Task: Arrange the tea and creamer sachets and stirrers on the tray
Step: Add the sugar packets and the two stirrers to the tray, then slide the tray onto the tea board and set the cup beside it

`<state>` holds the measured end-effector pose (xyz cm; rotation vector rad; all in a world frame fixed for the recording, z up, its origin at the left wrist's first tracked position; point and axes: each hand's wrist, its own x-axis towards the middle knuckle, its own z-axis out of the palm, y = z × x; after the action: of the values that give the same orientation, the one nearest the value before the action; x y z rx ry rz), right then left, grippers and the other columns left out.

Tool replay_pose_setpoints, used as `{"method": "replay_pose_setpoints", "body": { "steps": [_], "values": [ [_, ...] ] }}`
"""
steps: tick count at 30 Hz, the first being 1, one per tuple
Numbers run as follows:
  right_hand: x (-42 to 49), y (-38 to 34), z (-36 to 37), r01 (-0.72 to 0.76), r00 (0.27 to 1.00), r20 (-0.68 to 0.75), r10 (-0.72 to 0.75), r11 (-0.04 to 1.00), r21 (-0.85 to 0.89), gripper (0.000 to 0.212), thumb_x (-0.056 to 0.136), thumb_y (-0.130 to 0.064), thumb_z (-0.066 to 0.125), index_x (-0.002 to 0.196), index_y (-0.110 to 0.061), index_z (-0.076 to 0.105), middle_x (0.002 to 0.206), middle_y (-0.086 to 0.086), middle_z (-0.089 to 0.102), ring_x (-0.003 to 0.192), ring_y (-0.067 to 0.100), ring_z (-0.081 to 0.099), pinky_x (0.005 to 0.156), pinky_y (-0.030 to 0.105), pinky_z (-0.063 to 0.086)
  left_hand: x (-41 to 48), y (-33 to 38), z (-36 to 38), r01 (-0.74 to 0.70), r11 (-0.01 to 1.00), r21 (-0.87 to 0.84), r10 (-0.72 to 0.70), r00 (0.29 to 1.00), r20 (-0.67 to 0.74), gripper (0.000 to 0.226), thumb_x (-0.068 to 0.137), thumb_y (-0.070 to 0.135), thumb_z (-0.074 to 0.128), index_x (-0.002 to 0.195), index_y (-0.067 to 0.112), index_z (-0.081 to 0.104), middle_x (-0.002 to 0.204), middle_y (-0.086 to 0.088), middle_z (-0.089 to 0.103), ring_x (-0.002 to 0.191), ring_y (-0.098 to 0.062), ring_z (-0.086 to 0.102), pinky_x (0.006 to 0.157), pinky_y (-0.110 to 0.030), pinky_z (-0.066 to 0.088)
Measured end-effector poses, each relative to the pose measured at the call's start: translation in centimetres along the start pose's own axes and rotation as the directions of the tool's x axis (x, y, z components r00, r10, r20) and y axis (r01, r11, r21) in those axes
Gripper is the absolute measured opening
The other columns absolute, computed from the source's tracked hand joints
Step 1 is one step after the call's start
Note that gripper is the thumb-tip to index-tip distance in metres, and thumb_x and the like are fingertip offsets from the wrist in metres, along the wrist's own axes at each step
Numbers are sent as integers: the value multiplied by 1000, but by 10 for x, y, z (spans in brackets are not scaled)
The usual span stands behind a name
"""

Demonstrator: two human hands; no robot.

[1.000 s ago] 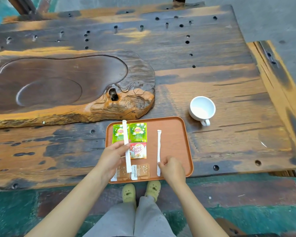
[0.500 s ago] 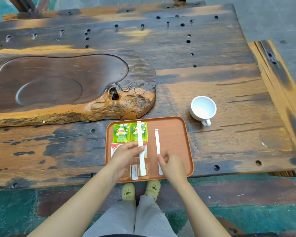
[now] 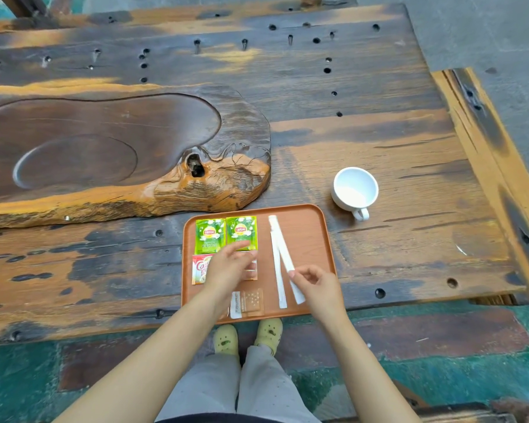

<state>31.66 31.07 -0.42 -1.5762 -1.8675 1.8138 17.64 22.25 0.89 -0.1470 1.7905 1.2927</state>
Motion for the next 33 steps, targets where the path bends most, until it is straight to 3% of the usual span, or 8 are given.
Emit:
{"method": "replay_pose_setpoints", "body": {
  "steps": [2, 4, 6, 9, 13, 21, 33],
  "values": [
    [7, 5, -6, -41, 994, -102, 30, 994, -104, 10, 83, -18, 63, 74, -16, 61, 66, -5, 57, 66, 14, 53, 56, 22, 40, 9, -4, -18, -108, 961, 255, 148, 979, -140, 33, 84, 15, 63, 117, 18, 55, 93, -4, 63, 79, -16, 60, 67, -27, 52],
    [12, 9, -8, -49, 989, -144, 19, 978, -202, 6, 85, -18, 61, 80, -15, 59, 63, -5, 54, 65, 17, 53, 55, 26, 39, 18, -12, -40, -146, 847, 510, 298, 927, -229, 36, 85, 17, 61, 120, 19, 54, 100, -5, 61, 84, -16, 57, 68, -28, 46],
    [16, 12, -7, -38, 984, -176, -17, 952, -303, 6, 86, -18, 59, 83, -13, 58, 63, -5, 53, 66, 18, 52, 55, 28, 37, 22, -21, -60, -133, 787, 602, 377, 877, -299, 36, 86, 15, 59, 121, 17, 53, 110, -9, 56, 92, -22, 56, 76, -35, 48],
    [18, 16, -2, -70, 973, -228, -40, 889, -452, 12, 86, -18, 57, 82, -7, 58, 75, 4, 61, 69, 20, 52, 60, 28, 36, 26, -32, -80, -52, 797, 602, 360, 841, -403, 36, 85, 15, 58, 121, 11, 53, 114, -15, 53, 104, -30, 53, 84, -42, 46],
    [19, 21, 2, -112, 967, -254, -26, 850, -514, 15, 85, -18, 58, 76, -7, 53, 80, 11, 64, 72, 28, 55, 60, 30, 39, 29, -43, -89, 50, 800, 598, 256, 873, -415, 33, 84, 15, 59, 116, 8, 55, 111, -14, 60, 100, -30, 57, 81, -42, 47],
    [15, 23, -1, -47, 970, -216, -112, 786, -616, 15, 88, -20, 54, 89, -5, 56, 94, 12, 63, 82, 30, 59, 64, 31, 40, 26, -42, -89, 76, 826, 558, 190, 895, -404, 25, 89, 12, 53, 112, 8, 58, 105, -12, 66, 99, -29, 59, 78, -38, 46],
    [17, 27, -5, -22, 972, -198, -129, 785, -619, 10, 88, -14, 53, 85, -5, 56, 90, 13, 64, 70, 23, 47, 61, 28, 35, 24, -41, -93, 81, 855, 511, 149, 908, -393, 26, 89, 16, 53, 114, 12, 59, 106, -9, 66, 99, -28, 61, 83, -41, 50]
  ]
}}
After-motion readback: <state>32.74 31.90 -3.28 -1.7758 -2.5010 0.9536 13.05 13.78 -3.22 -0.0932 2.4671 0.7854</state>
